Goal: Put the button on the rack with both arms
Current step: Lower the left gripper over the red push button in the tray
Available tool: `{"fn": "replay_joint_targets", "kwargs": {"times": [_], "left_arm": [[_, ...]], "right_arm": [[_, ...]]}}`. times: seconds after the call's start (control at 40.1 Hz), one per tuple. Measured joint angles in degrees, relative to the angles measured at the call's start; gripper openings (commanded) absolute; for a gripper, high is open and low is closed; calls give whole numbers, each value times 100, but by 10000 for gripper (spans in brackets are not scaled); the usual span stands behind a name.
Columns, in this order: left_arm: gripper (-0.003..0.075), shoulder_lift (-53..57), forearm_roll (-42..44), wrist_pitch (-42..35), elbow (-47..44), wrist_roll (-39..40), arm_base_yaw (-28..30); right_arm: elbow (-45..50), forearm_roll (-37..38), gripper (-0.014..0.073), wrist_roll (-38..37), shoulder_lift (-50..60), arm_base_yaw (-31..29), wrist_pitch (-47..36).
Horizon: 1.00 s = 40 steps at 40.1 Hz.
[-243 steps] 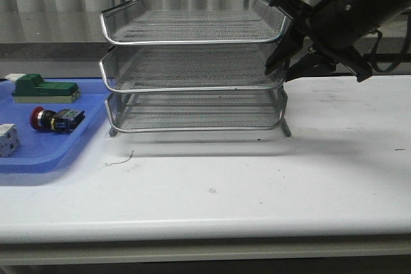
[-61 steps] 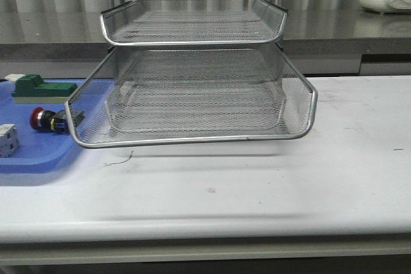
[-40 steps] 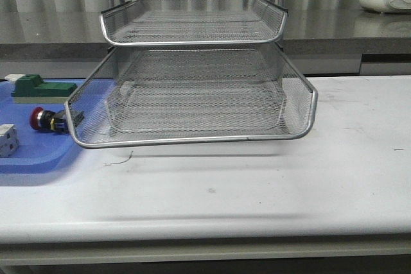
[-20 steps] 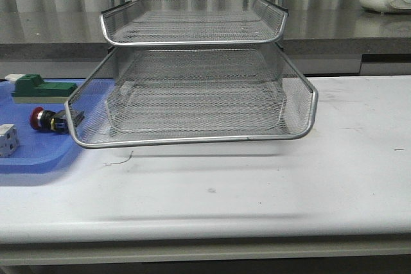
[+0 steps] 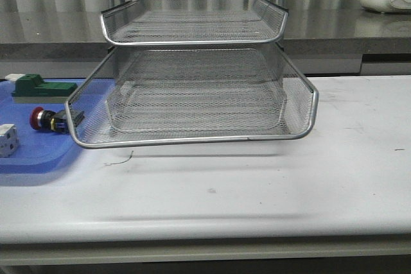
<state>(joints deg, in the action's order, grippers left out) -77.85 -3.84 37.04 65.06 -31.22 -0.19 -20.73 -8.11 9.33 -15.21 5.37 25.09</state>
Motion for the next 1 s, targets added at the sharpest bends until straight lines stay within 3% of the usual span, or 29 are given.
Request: {"fn": "replay_joint_targets", "kwargs": {"times": [0.199,0.424,0.772,0.847,0.997], "left_arm": [[503,-1439,-958,1463,1342,-1540,0],[503,-2684,-1096,1915,2581,-1941,0],[508,-4227,-1096,2381,3778,-2109,0],[535,-4400,-1038,2381,3913,-2109,-13],[687,-4569,-994,2346,4068,-2109,-121]], "right_arm": [[0,0,-61,0,0,0,0],[0,0,-61,0,0,0,0],[9,0,-61,0,0,0,-7],[9,0,-61,0,0,0,-7],[9,0,-61,0,0,0,-7]]}}
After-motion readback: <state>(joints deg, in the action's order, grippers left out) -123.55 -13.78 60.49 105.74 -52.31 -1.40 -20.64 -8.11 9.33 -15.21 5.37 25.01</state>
